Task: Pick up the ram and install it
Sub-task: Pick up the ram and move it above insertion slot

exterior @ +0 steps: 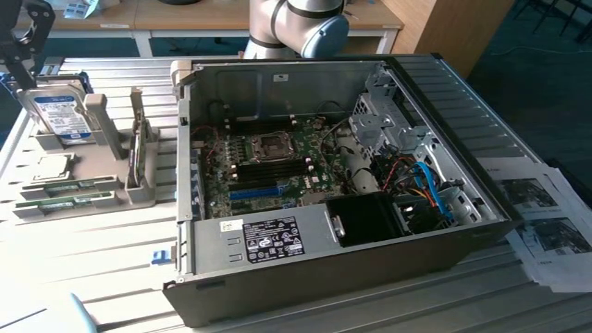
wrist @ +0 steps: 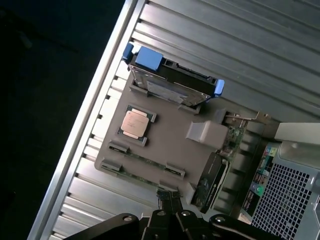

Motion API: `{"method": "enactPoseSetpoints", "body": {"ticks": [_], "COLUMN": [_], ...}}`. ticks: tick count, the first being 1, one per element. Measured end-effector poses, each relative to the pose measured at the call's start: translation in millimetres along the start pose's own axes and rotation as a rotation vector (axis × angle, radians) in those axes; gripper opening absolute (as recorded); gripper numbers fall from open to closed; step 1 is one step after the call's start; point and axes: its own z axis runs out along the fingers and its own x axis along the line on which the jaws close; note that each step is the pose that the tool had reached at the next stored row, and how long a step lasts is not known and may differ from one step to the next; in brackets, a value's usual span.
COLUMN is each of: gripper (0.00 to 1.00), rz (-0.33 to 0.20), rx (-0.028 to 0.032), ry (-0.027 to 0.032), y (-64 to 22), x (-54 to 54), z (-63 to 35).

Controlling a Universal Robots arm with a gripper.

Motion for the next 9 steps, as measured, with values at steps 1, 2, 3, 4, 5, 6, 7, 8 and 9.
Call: {"method": "enactPoseSetpoints", "body": {"ticks": [1,2,3,4,5,6,7,8,9], "gripper": [0.1,0.1,0.1,0.1,0.1,0.1,0.1,0.1,0.1], "rz": [-0.01,-0.019,-0.028,-0.035,-0.042,-0.05,-0.057,-0.064,-0.07], "rx": [0.0024,0.0047,0.0074,0.0102,0.0131,0.0159,0.0183,0.0198,0.0212], "ry": [0.0011,0.0021,0.0034,0.0045,0.0058,0.007,0.008,0.0088,0.0095], "y": [0.0,0.0,0.0,0.0,0.0,-0.1,-0.1,-0.1,-0.1], "x": [0.0,0.0,0.0,0.0,0.0,0.0,0.0,0.0,0.0], "z": [0.1,0.1,0.1,0.1,0.2,0.2,0.2,0.2,0.2]}}
